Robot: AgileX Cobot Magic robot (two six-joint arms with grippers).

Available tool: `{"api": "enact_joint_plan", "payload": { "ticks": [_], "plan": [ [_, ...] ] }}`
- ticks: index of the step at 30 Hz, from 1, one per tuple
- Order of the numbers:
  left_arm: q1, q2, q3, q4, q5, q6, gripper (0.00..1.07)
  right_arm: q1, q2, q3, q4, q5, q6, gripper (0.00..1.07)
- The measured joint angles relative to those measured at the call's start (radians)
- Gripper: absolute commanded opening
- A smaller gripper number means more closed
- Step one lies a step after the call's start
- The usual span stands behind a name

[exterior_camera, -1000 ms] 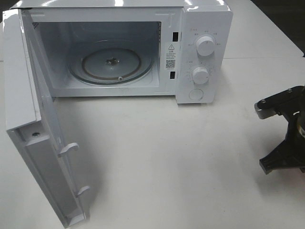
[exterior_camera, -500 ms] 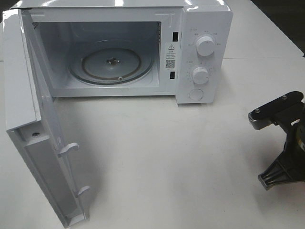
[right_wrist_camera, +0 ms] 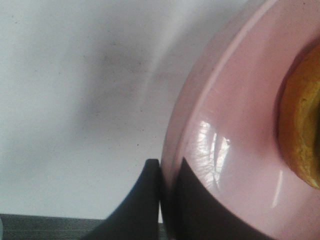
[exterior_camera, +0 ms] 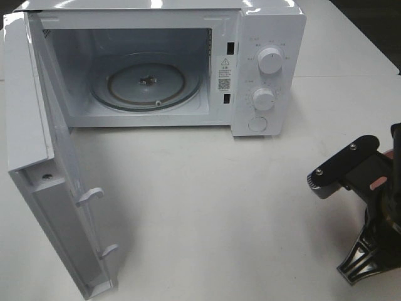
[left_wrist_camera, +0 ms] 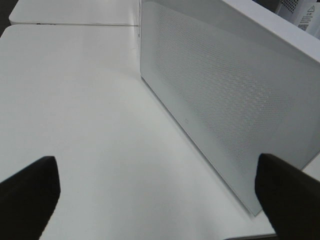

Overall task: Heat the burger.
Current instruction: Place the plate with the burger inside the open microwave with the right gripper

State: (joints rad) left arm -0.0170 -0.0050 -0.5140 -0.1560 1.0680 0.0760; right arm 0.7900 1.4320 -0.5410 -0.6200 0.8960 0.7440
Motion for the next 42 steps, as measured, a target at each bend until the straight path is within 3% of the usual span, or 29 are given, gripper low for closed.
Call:
{"api": "enact_joint_plan", "payload": {
  "ticks": [31,42],
  "plan": [
    [0.0,0.0,0.0,0.0,0.0,0.0,0.98,0.435,0.0,0.0,-0.033,0.022,0.041,0.0],
    [0.0,0.0,0.0,0.0,0.0,0.0,0.98,0.469,0.0,0.0,-0.107,0.023,-0.1,0.0]
  ]
}}
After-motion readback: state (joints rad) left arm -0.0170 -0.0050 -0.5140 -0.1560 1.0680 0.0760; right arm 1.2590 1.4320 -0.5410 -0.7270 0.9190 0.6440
